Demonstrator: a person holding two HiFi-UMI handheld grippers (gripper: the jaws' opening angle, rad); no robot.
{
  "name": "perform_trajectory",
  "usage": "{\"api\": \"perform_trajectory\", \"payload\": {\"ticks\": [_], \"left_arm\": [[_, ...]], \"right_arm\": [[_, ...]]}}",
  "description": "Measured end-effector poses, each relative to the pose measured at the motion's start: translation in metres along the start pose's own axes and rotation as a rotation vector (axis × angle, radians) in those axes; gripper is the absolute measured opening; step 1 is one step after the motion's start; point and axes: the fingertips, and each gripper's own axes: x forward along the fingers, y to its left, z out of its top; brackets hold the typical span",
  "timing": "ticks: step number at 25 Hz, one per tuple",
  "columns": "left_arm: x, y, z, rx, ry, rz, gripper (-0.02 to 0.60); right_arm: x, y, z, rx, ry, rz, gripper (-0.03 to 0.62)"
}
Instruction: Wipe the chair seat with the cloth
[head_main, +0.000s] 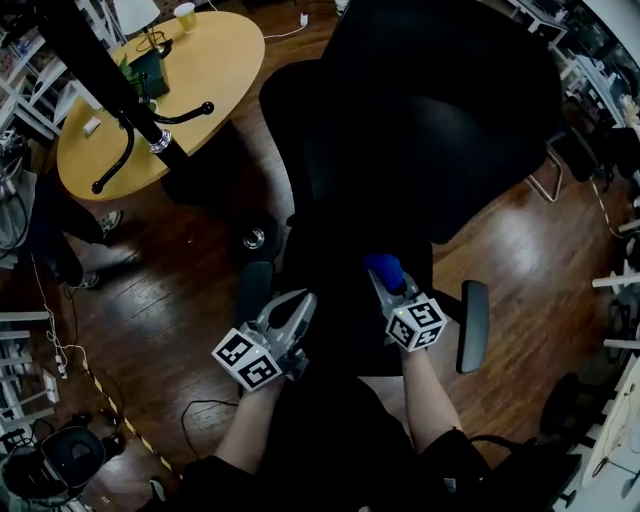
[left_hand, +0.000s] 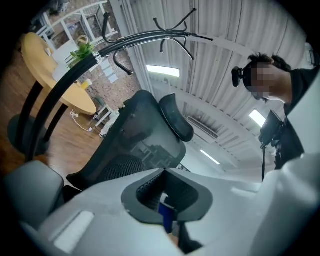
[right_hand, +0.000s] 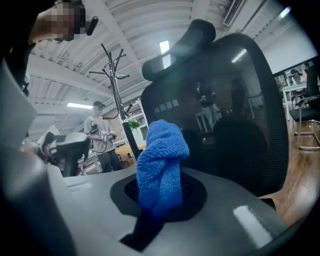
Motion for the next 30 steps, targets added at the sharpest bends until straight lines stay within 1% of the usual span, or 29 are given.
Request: {"api": "perform_trajectory", "payload": {"ticks": [4,8,10,11,13,14,16,19,22,26,30], "left_arm": [[-0.005,0.047,-0.010,-0.051,-0.035,0.066,0.000],[0.005,0.087,-0.024,-0.058,-0.050,0.056,0.000],[0.008,0.091,-0.031,-0.069,-0.044,0.050,0.000],[0.010,0.091,-0.036,-0.075,-0.028,0.052,0.000],[0.012,0.097,-0.045,-0.087,0.007,0.076,0.000],[0.012,0.099,-0.046,-0.090,0.010,0.084,0.000],[0.011,0.101,-0.043,-0.099,-0.006,0.086,0.000],[0.008,0.103,-0.035,-0.108,-0.022,0.086,0.000],[0.008,0.106,-0.035,-0.096,-0.008,0.093,0.000],[0.009,0.106,-0.043,-0.098,0.019,0.099,0.000],[0.012,0.101,-0.050,-0.082,0.050,0.073,0.000]], "right_arm": [[0.089,-0.029,-0.072,0.001,0.119,-0.004,0.037],[0.189,-0.055,-0.137,-0.012,0.215,0.002,0.037],[0.218,-0.050,-0.156,-0.028,0.254,0.009,0.037],[0.230,-0.045,-0.166,-0.039,0.275,0.014,0.037],[0.250,-0.036,-0.188,-0.070,0.335,0.024,0.037],[0.256,-0.032,-0.199,-0.091,0.368,0.027,0.037],[0.262,-0.027,-0.208,-0.126,0.401,0.030,0.037],[0.263,-0.023,-0.209,-0.114,0.412,0.025,0.037],[0.256,-0.036,-0.210,-0.115,0.416,-0.019,0.037],[0.220,-0.090,-0.228,-0.072,0.461,-0.136,0.037],[0.162,-0.159,-0.228,-0.054,0.497,-0.267,0.037]]}}
